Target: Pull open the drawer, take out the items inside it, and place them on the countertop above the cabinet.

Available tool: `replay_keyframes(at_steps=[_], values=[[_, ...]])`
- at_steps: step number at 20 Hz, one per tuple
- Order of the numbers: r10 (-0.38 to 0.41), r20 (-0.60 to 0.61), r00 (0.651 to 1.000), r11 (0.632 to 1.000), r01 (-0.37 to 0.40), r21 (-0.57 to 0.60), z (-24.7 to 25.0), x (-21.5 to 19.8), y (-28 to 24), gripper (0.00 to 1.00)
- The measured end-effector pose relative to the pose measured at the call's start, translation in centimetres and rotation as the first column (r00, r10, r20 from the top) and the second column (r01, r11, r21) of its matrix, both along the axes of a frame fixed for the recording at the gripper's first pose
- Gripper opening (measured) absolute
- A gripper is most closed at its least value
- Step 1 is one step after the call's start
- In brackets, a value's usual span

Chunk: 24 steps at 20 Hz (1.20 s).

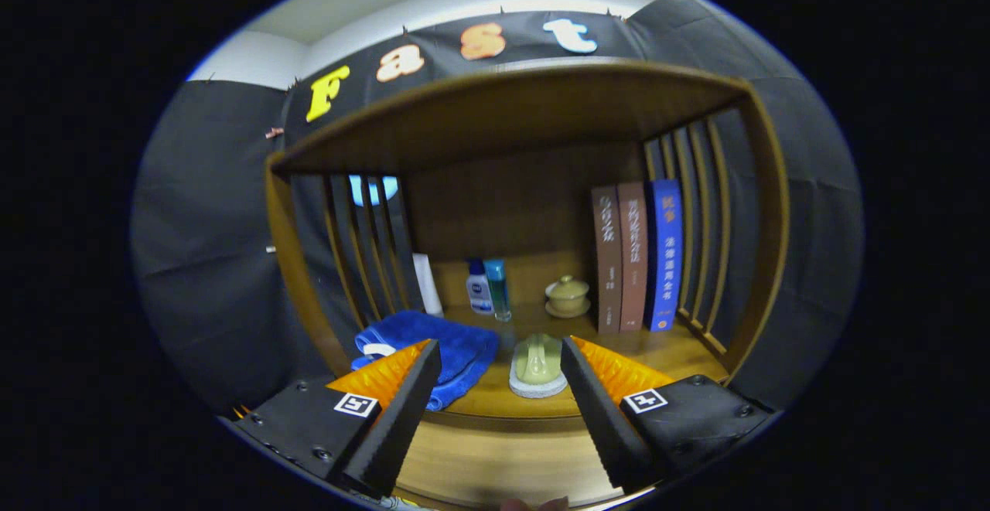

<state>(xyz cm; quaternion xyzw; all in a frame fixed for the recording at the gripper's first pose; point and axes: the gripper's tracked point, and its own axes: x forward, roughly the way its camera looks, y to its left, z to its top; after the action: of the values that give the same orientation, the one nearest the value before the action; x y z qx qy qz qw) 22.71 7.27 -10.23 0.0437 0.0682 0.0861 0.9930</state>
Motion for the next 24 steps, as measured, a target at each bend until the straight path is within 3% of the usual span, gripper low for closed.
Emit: replay_keyframes(at_steps=[5, 11, 17, 24], values=[[-0.043, 0.088, 0.995, 0.998, 0.038, 0.053, -1.1, -7.4, -0.9, 0.99], [-0.079, 0.114, 0.990, 0.997, 0.079, 0.004, -7.9, -14.3, -0.8, 0.99], [-0.107, 0.068, 0.992, 0.990, 0.113, -0.084, -16.1, -16.1, -0.6, 0.99], [-0.140, -0.029, 0.990, 0.986, 0.136, -0.098, -23.2, -15.1, -1.6, 0.99]])
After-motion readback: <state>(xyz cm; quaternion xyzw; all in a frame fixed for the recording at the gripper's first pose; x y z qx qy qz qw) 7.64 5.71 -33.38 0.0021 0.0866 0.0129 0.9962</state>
